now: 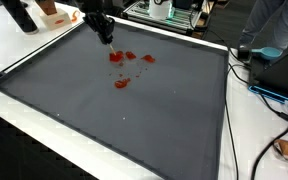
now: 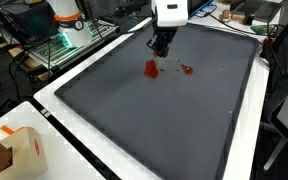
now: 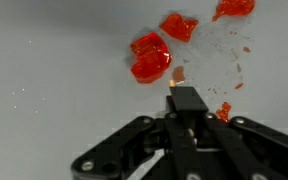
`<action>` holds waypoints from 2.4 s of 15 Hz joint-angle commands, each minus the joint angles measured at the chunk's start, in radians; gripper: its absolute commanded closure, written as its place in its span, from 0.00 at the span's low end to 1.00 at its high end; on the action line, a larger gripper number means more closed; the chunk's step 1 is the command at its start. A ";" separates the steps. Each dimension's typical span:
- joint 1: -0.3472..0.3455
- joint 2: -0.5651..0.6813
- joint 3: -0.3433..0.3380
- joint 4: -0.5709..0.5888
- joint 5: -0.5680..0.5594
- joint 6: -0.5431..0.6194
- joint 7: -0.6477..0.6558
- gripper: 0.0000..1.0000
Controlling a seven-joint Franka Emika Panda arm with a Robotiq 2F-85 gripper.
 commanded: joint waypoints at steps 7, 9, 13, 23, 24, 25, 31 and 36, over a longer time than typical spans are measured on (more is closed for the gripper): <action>-0.033 -0.007 -0.022 -0.018 0.033 -0.012 -0.016 0.97; -0.039 -0.007 -0.019 -0.017 0.045 -0.027 -0.023 0.97; -0.047 0.005 -0.017 -0.008 0.083 -0.079 -0.037 0.97; -0.036 0.048 -0.025 -0.028 0.062 0.075 -0.013 0.97; -0.035 0.054 -0.024 -0.027 0.059 0.073 -0.009 0.97; -0.034 0.060 -0.024 -0.028 0.055 0.073 -0.006 0.97; -0.038 0.090 -0.024 -0.012 0.056 0.030 0.002 0.97; -0.038 0.089 -0.024 -0.010 0.058 0.024 0.006 0.97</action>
